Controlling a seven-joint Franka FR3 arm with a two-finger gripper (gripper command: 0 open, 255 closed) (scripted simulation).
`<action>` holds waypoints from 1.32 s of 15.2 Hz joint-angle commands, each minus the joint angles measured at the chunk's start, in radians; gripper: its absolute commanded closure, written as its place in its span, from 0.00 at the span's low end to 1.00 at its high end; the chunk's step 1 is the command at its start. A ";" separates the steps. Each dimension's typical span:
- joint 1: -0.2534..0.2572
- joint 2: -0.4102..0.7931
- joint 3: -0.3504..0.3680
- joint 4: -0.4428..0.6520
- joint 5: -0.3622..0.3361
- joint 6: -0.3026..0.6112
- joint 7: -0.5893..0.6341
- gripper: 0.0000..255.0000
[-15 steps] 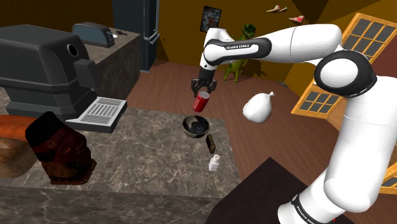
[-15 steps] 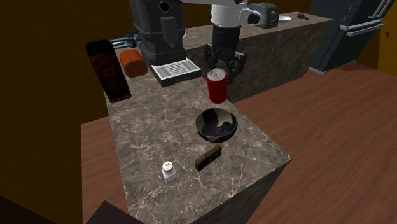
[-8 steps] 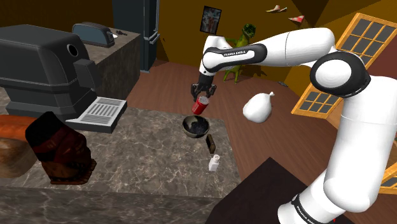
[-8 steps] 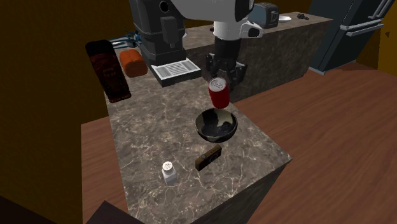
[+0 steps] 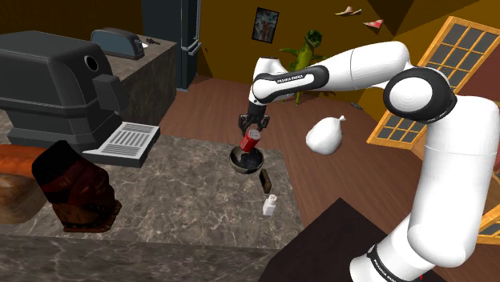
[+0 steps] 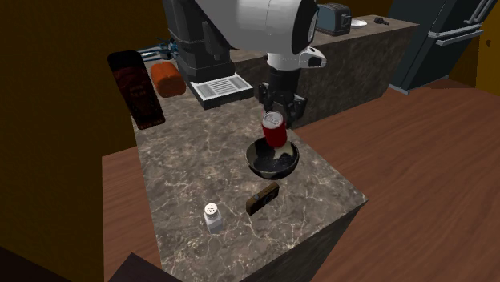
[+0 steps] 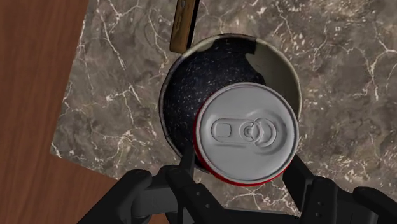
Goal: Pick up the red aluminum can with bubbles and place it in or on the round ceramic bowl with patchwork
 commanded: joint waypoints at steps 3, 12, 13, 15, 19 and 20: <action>0.001 0.023 -0.002 -0.017 -0.003 0.042 0.001 1.00; 0.001 0.025 -0.002 -0.019 -0.003 0.045 0.002 0.00; 0.001 0.025 -0.002 -0.019 -0.003 0.045 0.002 0.00; 0.001 0.025 -0.002 -0.019 -0.003 0.045 0.002 0.00; -0.001 -0.005 0.000 0.006 0.001 -0.009 -0.001 0.00; -0.001 -0.018 0.001 0.020 0.003 -0.037 -0.002 0.00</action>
